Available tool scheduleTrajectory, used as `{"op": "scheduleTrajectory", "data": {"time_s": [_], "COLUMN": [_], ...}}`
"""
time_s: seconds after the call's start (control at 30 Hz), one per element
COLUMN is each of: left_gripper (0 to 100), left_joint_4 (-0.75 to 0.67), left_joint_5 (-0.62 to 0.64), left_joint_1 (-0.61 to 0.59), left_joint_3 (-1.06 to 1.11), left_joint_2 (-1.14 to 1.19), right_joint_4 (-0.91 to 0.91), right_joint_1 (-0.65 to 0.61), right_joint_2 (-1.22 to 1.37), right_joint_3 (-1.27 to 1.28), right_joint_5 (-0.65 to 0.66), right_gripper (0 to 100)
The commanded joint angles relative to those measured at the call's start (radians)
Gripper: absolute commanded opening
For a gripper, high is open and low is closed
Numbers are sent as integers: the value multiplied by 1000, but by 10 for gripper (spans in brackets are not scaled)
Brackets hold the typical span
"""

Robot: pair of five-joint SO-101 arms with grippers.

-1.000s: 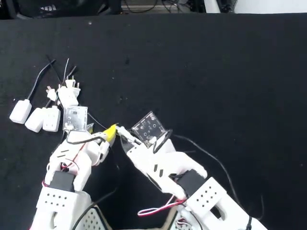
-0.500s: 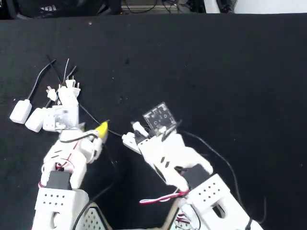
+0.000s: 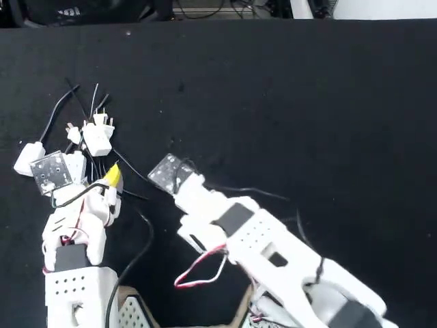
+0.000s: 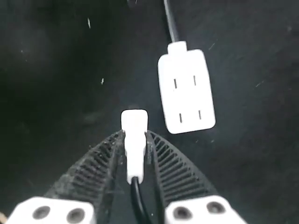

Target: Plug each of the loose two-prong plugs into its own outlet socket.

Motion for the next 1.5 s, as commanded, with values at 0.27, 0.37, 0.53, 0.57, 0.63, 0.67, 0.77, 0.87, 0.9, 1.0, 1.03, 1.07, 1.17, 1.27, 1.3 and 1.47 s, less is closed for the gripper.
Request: {"op": "scheduleTrajectory", "data": {"time_s": [0.27,0.37,0.53,0.57,0.63,0.67,0.77,0.87,0.9,1.0,1.03,1.07,1.17,1.27,1.3,1.47], "left_gripper": [234,234,234,234,234,234,234,234,234,234,234,234,234,234,234,234], "left_joint_4": [-17,-17,-15,-15,-15,-15,-15,-14,-14,14,21,29,32,32,32,32], "left_joint_5": [15,15,15,15,15,15,15,15,15,11,9,9,9,8,8,8], "left_joint_1": [-1,-1,-1,-1,-1,-1,1,1,1,19,27,31,30,33,35,54], "left_joint_3": [-39,-39,-39,-39,-39,-39,-39,-39,-39,-42,-47,-48,-50,-47,-45,-42], "left_joint_2": [-9,-9,-9,-9,-9,-9,-9,-9,-9,-9,-9,-9,-9,-9,-9,-9], "right_joint_4": [-20,-23,-28,-26,-17,-2,91,258,305,381,385,387,387,417,445,632], "right_joint_1": [292,325,377,396,431,450,473,442,427,356,328,299,245,256,267,319], "right_joint_2": [156,157,157,157,157,157,157,157,157,159,163,173,240,346,384,565], "right_joint_3": [-150,-157,-180,-188,-206,-217,-283,-406,-452,-555,-570,-581,-599,-665,-702,-960], "right_joint_5": [89,94,92,87,86,86,84,48,28,-38,-60,-83,-133,-141,-141,-149], "right_gripper": [11,11,11,11,11,11,11,11,11,11,11,11,11,11,11,11]}}
